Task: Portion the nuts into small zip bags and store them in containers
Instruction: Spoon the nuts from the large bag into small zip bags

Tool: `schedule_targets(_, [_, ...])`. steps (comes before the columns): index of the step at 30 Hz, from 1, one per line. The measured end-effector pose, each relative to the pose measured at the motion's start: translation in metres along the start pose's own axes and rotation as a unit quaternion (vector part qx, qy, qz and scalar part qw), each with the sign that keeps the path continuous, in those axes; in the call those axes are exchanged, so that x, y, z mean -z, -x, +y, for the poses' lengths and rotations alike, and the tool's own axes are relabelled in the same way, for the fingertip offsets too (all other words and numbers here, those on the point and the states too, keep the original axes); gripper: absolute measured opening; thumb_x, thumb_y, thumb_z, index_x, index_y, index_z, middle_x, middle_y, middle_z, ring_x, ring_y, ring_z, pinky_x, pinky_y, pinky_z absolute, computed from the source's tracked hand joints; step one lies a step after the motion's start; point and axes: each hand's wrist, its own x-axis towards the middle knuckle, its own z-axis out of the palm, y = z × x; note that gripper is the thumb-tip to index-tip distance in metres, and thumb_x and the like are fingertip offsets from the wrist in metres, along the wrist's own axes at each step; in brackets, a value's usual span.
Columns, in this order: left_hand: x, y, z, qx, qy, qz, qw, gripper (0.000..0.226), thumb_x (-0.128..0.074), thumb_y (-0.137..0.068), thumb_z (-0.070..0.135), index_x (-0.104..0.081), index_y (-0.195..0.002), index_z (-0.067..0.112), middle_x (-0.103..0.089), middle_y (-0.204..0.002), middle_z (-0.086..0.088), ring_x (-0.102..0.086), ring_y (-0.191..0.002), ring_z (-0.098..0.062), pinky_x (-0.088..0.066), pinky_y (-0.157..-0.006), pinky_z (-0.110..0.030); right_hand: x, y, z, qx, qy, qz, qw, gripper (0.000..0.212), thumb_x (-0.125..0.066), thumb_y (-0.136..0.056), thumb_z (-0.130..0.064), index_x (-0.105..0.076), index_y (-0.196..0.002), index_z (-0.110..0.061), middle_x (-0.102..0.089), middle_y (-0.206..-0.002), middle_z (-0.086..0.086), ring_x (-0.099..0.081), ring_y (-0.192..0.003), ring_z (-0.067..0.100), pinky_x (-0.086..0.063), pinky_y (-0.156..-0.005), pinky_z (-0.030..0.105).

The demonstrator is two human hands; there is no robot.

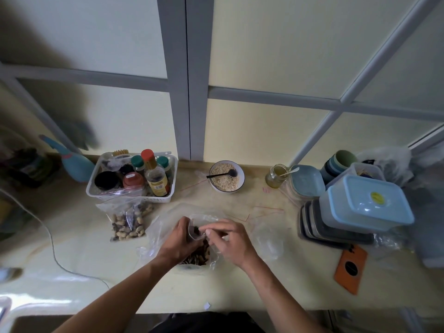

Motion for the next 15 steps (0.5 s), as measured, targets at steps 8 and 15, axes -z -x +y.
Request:
schedule_targets(8, [0.005,0.005,0.007,0.051,0.005,0.012,0.999,0.045,-0.078,-0.079,0.046,-0.045,-0.094,0.02,-0.055,-0.085,0.007,-0.051,-0.075,-0.017,-0.032,-0.057,-0.021,0.004,0.002,0.009,0.024,0.036,-0.006,0.999,0.018,-0.064,-0.091,-0.022,-0.081,-0.095,-0.027,-0.07,-0.084,-0.013,-0.069,-0.07,0.01,-0.055,-0.069,0.026])
schedule_targets(15, [0.007,0.014,0.018,0.037,0.011,0.013,0.999,0.038,-0.079,-0.084,0.028,-0.046,-0.097,0.014,-0.049,-0.082,0.01,-0.045,-0.07,-0.001,-0.038,-0.06,-0.015,0.014,0.006,0.0,-0.022,0.028,0.12,0.992,0.027,-0.052,-0.105,-0.02,-0.076,-0.093,-0.019,-0.069,-0.075,-0.017,-0.067,-0.053,0.007,-0.053,-0.053,0.025])
